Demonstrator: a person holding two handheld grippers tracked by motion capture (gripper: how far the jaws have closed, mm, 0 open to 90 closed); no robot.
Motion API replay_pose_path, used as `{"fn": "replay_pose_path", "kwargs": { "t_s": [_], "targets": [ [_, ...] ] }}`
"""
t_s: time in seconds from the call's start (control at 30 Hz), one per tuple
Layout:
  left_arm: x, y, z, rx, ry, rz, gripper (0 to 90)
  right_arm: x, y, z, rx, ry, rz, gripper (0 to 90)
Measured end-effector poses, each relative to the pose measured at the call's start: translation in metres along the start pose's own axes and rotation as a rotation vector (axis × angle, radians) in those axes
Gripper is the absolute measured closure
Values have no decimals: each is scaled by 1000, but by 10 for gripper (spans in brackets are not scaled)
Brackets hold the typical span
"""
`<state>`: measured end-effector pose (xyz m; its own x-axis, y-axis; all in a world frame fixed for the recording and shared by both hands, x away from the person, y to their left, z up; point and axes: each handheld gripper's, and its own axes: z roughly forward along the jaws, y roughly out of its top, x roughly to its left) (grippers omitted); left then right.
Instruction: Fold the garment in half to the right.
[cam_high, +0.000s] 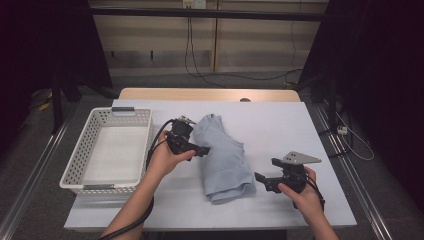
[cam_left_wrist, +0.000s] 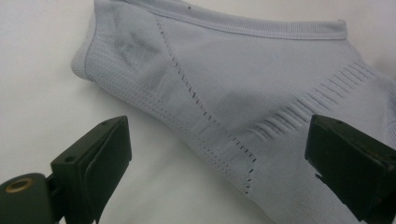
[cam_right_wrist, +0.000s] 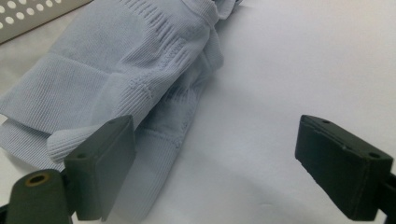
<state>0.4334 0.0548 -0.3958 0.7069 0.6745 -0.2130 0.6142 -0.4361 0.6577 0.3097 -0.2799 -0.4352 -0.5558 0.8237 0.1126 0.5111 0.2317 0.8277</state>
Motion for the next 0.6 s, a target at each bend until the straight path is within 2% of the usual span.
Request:
{"fn": "replay_pose_path", "kwargs": {
  "t_s": [0.37,0.6],
  "targets": [
    [-6,-4,7,6,-7,-8,73,3,0,-3,-6,-1,-6,124],
    [-6,-6,12,2,-22,-32,63,3,-1,-2,3,-5,-15,124]
  ]
}}
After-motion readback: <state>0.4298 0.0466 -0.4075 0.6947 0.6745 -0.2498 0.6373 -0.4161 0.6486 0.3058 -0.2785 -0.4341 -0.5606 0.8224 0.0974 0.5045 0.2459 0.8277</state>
